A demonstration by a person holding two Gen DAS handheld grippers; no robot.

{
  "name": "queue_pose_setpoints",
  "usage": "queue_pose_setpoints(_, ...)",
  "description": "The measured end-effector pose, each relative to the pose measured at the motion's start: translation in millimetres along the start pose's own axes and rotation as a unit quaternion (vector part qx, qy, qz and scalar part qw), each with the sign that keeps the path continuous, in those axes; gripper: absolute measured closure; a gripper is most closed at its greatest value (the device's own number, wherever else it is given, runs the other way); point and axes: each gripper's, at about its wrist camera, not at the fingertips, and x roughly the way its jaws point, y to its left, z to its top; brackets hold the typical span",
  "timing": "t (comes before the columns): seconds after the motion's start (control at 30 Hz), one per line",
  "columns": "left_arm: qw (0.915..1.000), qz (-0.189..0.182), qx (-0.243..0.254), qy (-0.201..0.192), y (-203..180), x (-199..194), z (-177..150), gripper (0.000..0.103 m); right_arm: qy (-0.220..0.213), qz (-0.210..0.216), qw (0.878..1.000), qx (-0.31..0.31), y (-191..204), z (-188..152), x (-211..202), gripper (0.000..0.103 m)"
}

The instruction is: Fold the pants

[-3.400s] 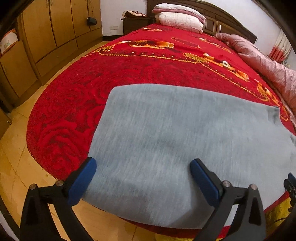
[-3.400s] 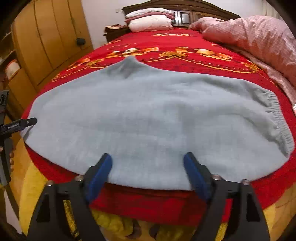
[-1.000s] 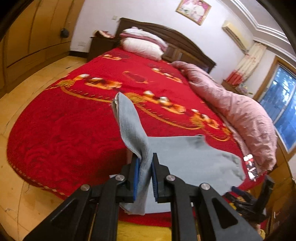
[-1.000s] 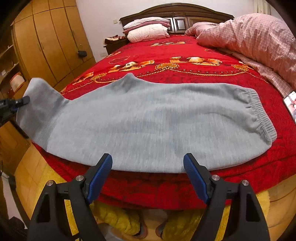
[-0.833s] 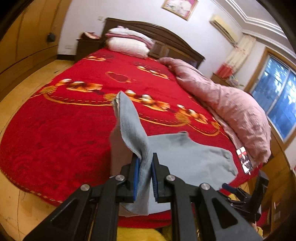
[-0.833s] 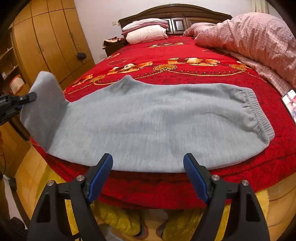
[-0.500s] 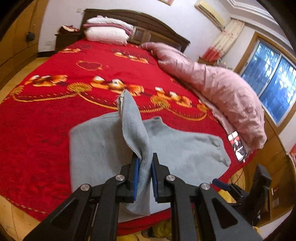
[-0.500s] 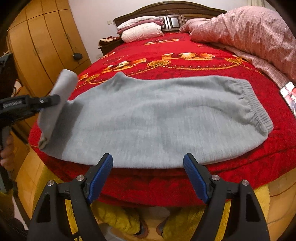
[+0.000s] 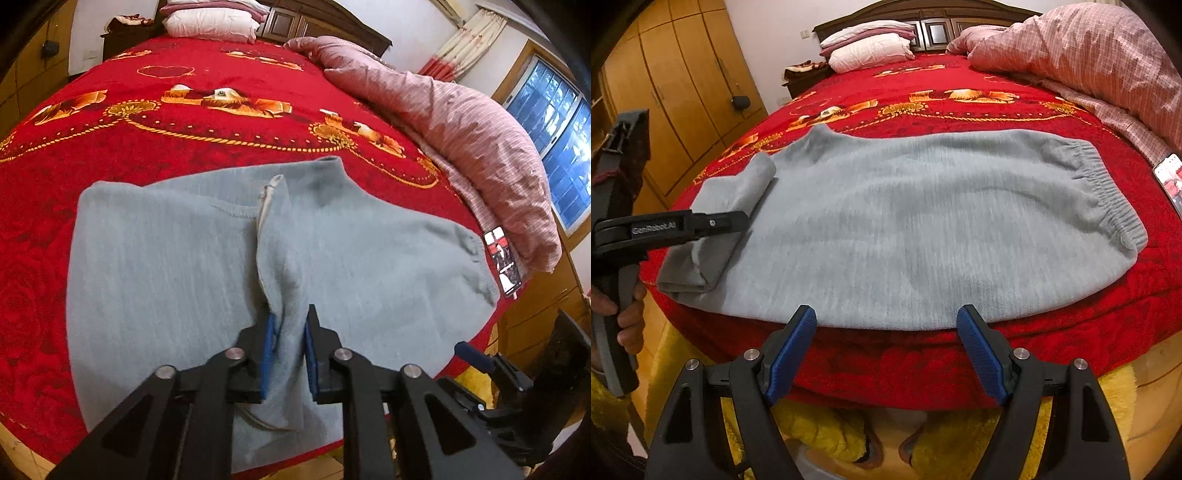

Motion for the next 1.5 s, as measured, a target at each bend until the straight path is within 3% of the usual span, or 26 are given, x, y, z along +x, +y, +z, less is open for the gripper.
queue_pose_setpoints(0.1, 0.9998, 0.017, 0.014, -0.001, -6.6, -2.2, -0.8, 0.074, 0.004, -0.004, 1.000, -0.003, 0.6, 0.2, 3.4, 0.022)
queue_pose_setpoints(0.17, 0.9994, 0.028, 0.023, -0.004, -11.3, -6.4, -3.1, 0.058, 0.005, -0.006, 1.000, -0.005, 1.0, -0.6, 4.1, 0.022)
queue_pose_setpoints(0.37, 0.9983, 0.044, 0.027, -0.025, -17.6, -28.6, -14.1, 0.044, 0.021, 0.003, 1.000, 0.009, -3.3, -2.8, 9.1, 0.022)
queue_pose_setpoints(0.7, 0.9907, 0.111, -0.021, -0.075, 21.9, -78.3, -30.7, 0.039, 0.014, 0.008, 1.000, 0.017, 0.8, 2.8, -4.6, 0.022)
queue_pose_setpoints(0.83, 0.9880, 0.119, -0.049, -0.085, 42.7, -89.4, -34.5, 0.037, 0.000, 0.008, 1.000, 0.004, 10.1, 15.1, -12.5, 0.022)
queue_pose_setpoints(1.0, 0.9858, 0.134, -0.069, -0.075, 60.9, -85.8, -42.4, 0.037, -0.002, 0.025, 1.000, -0.013, 28.5, 35.4, -15.3, 0.022)
queue_pose_setpoints(1.23, 0.9861, 0.141, -0.073, -0.051, 69.7, -67.6, -51.8, 0.037, 0.031, 0.063, 0.997, -0.031, 65.9, 58.7, -0.5, 0.022)
queue_pose_setpoints(1.5, 0.9877, 0.127, -0.079, -0.044, 77.2, -60.9, -56.9, 0.035, 0.051, 0.077, 0.992, -0.086, 115.1, 72.8, 20.8, 0.022)
